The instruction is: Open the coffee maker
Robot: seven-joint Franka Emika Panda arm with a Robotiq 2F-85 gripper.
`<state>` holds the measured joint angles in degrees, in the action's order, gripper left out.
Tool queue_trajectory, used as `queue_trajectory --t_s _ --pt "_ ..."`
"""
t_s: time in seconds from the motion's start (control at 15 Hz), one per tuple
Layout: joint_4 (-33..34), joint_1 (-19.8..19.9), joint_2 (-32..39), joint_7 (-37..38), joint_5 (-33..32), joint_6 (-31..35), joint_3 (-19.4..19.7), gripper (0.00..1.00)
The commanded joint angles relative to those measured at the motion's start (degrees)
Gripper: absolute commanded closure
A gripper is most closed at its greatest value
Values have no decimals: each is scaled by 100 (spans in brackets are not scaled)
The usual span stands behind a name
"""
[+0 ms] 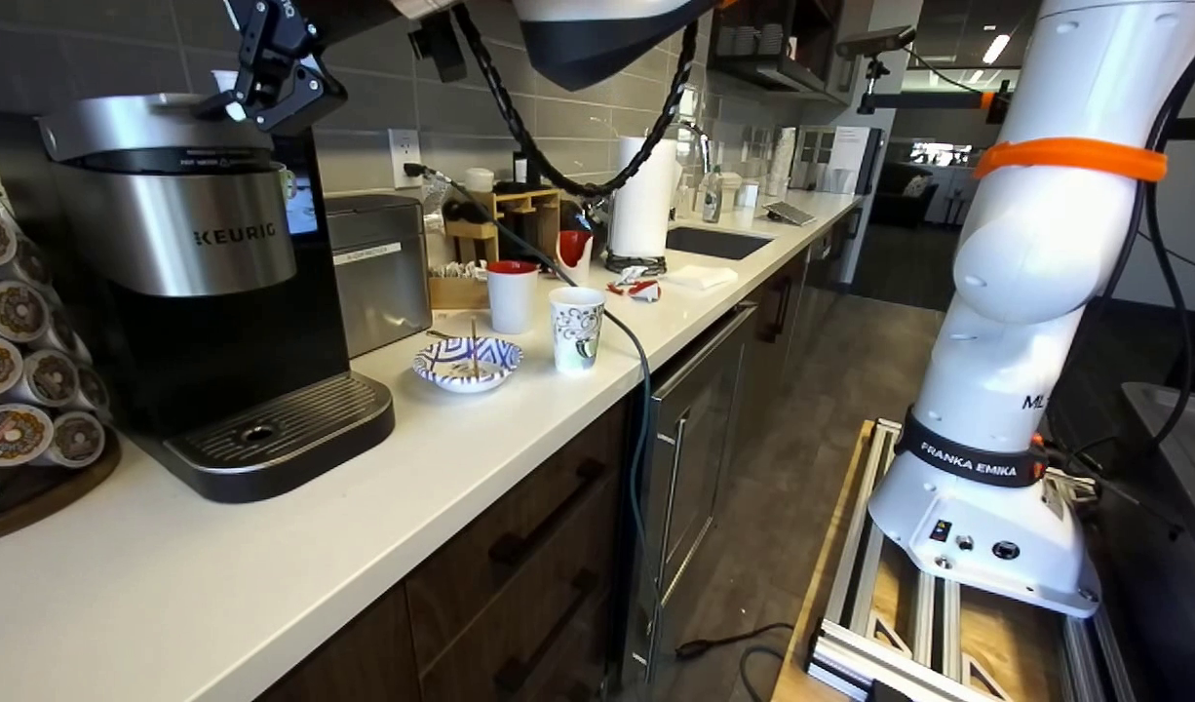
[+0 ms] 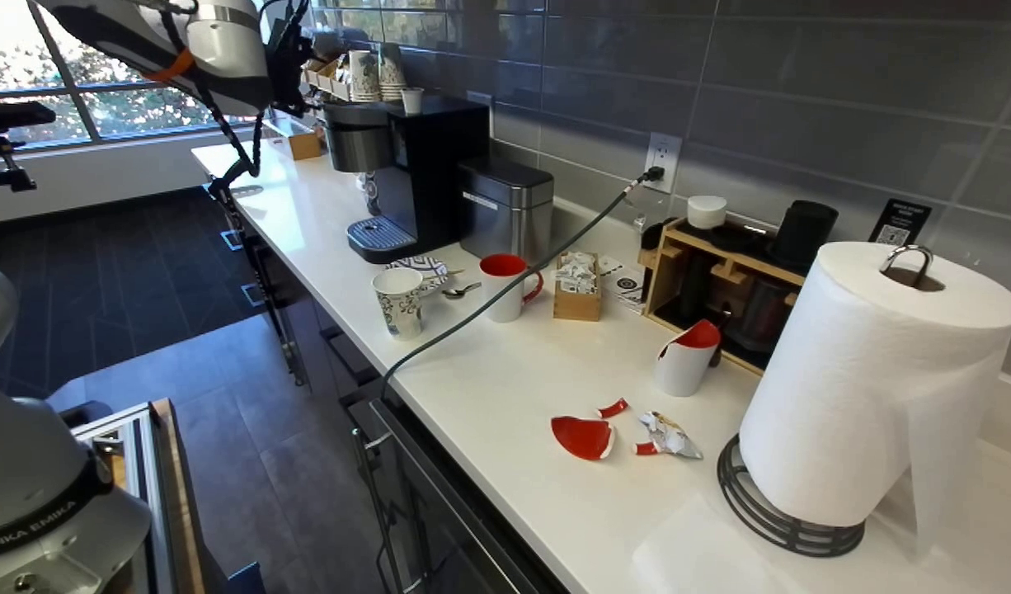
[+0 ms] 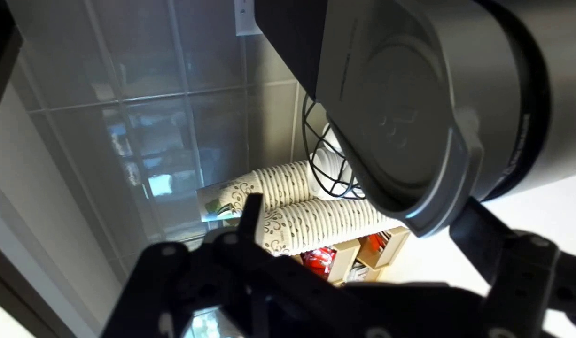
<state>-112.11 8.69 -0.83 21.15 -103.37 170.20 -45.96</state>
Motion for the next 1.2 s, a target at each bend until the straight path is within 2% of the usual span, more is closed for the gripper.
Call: queue_trajectory --t_s 0.0,0.27,0.47,0.53,0.6,0.73,0.87,1.0,1.13 --pt "-163 -82 -657 1185 -845 -597 -66 0" --pt "-412 -149 -1068 1665 -1208 -1267 -85 0" --pt "-499 -139 -1087 1295 -1063 -1766 -154 0" --pt "-483 -148 -1054 1198 -1017 -1626 -132 0" --pt "-434 -195 -967 1179 -938 -870 -15 0" --pt "-393 -293 -1023 1756 -1289 -141 53 0" --pt "-378 -364 -1057 1913 -1322 644 131 0" --pt "-421 -423 -1145 2103 -1277 1100 217 0" --pt "-560 -379 -1192 2091 -1115 1068 257 0"
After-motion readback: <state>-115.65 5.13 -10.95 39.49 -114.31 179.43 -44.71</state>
